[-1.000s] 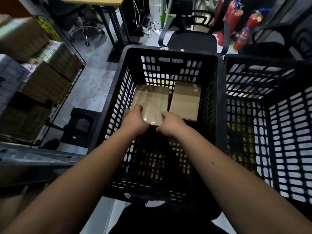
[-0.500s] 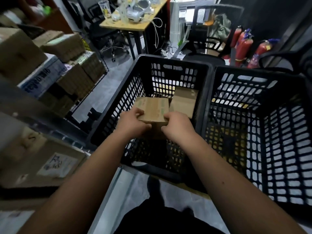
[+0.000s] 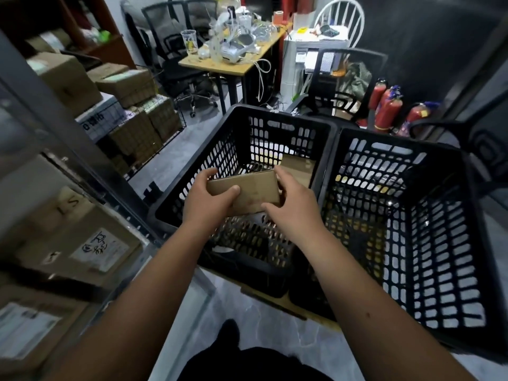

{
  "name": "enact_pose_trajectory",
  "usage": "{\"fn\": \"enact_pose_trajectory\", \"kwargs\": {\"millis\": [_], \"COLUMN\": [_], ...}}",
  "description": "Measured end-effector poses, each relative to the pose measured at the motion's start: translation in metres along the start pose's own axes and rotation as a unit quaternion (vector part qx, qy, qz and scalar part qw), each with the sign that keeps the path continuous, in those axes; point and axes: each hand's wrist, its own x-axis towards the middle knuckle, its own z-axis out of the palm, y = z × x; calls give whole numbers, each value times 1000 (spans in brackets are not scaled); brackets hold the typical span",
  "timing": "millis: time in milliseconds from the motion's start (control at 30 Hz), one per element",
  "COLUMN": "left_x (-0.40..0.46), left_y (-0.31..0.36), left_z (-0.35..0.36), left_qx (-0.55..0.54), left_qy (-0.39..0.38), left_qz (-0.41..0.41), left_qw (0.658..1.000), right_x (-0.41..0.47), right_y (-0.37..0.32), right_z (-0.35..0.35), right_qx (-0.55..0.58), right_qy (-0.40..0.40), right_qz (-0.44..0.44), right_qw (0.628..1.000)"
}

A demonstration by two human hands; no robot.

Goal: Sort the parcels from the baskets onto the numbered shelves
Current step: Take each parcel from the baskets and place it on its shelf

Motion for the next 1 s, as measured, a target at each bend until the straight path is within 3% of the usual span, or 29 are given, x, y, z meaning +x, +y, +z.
{"fn": "enact_pose_trajectory", "kwargs": {"millis": [267,433,700,833,1000], "left_x": [47,67,79,88,92], "left_y": [8,7,-15,-20,-24], "left_z": [-17,-21,-15,-15,-9], "left_qx": [-103,-195,-230,-220,-221], "left_qy": [-56,-115,-213,-243,-286], "left_qz": [-10,-33,-34,-24,-19], "left_qw": [993,974,949,945,932], "right_x": [23,36,46,56,68], "right_y": [-10,-5,7,6,3], "right_z": [9,7,16,10,0], "right_qx": [2,162,370,494,528], "right_qy": [27,46,104,129,153], "right_qz": [-8,25,96,132,149], "right_qw": [1000,985,918,849,822]}}
